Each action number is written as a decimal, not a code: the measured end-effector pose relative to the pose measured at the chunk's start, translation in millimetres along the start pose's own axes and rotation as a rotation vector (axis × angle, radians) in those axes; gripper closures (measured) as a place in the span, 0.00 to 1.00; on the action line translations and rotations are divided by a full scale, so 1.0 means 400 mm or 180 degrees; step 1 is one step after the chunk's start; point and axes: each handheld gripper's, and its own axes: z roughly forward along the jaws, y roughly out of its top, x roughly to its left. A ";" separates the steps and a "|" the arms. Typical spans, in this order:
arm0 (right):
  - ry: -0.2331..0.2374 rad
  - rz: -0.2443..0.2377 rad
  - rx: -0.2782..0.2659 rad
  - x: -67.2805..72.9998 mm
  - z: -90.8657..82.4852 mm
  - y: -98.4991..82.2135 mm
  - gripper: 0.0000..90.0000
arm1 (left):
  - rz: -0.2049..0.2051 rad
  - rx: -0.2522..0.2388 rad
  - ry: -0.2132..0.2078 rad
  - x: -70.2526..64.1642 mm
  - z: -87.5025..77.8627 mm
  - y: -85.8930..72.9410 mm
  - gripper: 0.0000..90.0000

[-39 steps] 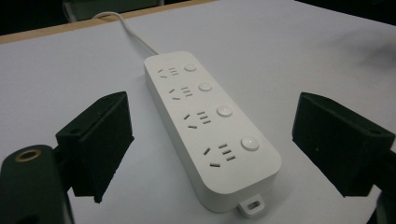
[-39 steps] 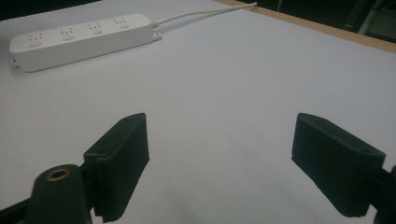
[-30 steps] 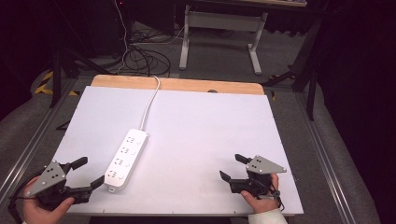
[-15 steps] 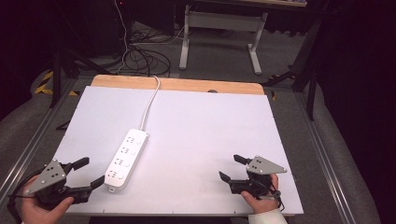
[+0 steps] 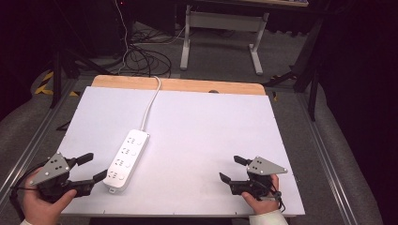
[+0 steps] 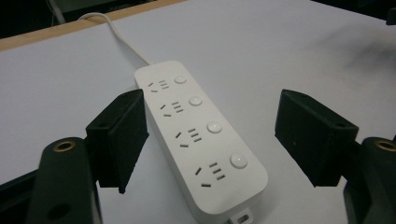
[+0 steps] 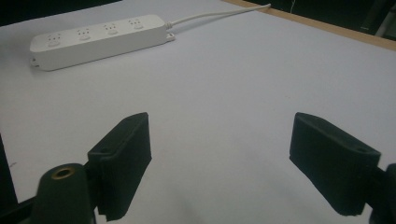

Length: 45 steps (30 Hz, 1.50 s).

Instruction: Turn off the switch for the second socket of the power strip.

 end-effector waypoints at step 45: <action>0.0104 0.0025 0.0049 -0.002 0.007 -0.004 0.23 | 0.0072 0.0210 -0.0228 0.016 0.192 0.134 0.36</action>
